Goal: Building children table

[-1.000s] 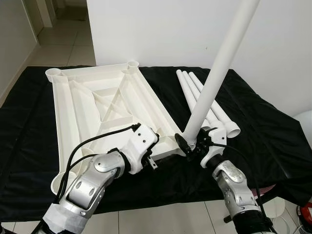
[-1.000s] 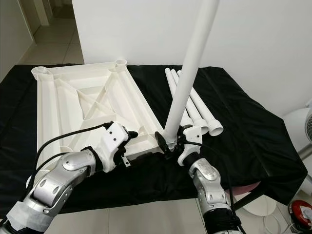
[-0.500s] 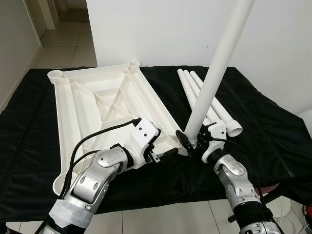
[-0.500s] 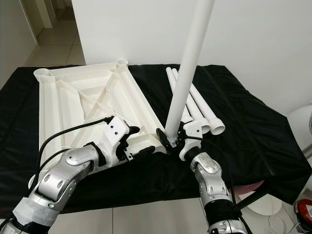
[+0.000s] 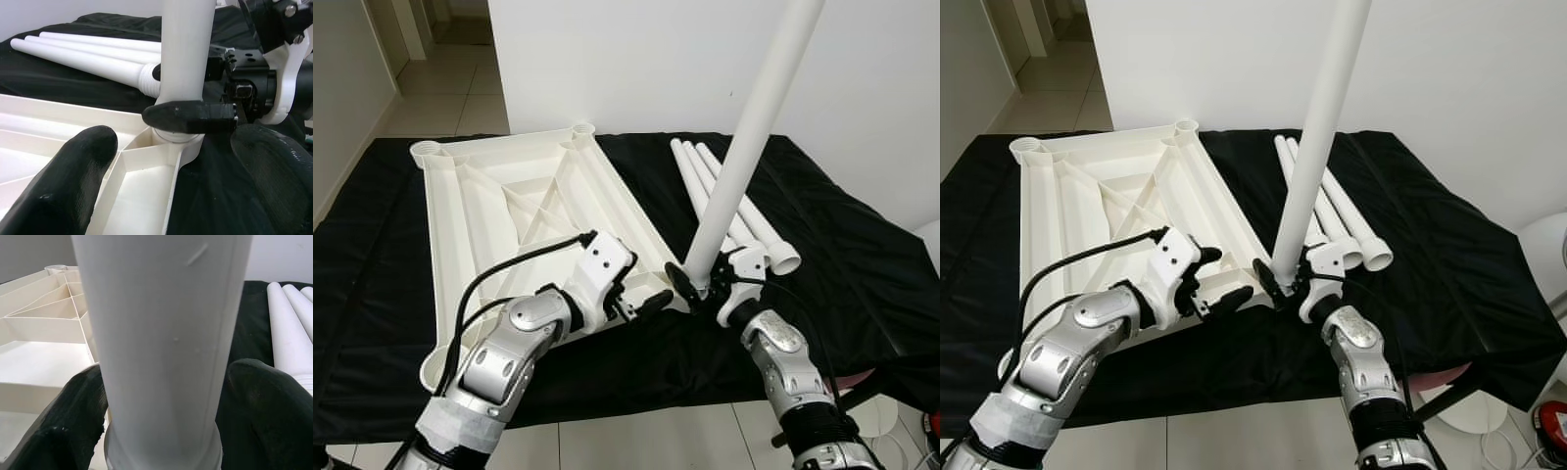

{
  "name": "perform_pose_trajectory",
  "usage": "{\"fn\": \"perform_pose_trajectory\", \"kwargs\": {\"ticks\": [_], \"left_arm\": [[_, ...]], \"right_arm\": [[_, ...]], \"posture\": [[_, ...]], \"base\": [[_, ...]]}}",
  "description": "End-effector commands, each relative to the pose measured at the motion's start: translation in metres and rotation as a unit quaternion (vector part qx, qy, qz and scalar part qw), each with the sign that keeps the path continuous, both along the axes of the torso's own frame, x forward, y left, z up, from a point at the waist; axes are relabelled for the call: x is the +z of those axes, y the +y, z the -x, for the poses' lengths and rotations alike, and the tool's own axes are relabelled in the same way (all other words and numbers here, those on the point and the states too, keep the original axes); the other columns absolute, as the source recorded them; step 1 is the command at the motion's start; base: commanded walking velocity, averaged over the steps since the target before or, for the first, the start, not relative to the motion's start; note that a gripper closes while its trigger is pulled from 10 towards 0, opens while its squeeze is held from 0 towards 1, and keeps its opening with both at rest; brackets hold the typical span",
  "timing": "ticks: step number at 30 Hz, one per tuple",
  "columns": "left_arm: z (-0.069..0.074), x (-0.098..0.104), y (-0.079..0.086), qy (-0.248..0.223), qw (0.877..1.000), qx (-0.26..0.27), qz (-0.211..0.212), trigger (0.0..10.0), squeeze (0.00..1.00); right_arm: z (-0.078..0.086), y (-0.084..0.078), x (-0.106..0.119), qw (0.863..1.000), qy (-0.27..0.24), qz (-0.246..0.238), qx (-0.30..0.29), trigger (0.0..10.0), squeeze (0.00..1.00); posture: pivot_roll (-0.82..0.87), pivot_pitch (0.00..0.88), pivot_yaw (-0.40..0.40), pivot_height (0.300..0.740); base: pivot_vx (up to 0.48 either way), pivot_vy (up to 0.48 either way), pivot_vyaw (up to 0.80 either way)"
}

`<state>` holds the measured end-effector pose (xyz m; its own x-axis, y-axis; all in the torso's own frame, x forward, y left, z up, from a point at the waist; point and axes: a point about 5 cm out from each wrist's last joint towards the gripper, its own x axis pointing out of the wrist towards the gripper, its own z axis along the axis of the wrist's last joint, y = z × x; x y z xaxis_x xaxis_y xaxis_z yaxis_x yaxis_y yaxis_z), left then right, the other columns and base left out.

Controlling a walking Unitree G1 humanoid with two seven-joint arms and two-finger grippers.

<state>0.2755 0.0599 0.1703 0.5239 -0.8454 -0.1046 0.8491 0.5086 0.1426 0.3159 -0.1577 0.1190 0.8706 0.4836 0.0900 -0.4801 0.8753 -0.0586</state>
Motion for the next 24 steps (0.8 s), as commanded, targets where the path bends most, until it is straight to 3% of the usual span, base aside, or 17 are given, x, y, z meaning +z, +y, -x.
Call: {"fn": "perform_pose_trajectory", "kwargs": {"ticks": [1,8,24], "left_arm": [[-0.004,-0.002,0.003,0.0,0.999,0.038,-0.006,10.0,0.0],[0.001,-0.005,-0.002,0.005,1.0,0.011,-0.014,10.0,0.0],[-0.001,0.0,-0.007,-0.006,1.0,0.015,0.0,10.0,0.0]], "right_arm": [[-0.002,-0.002,0.003,1.0,-0.007,0.015,0.006,10.0,0.0],[-0.005,-0.002,0.007,0.999,-0.008,0.036,0.037,10.0,0.0],[-0.013,0.006,0.017,0.993,-0.012,0.065,0.094,10.0,0.0]], "posture": [[-0.06,0.0,-0.005,0.74],[-0.06,0.0,-0.007,0.74],[-0.06,0.0,-0.04,0.74]], "base": [[0.0,0.0,0.0],[0.0,0.0,0.0],[0.0,0.0,0.0]]}}
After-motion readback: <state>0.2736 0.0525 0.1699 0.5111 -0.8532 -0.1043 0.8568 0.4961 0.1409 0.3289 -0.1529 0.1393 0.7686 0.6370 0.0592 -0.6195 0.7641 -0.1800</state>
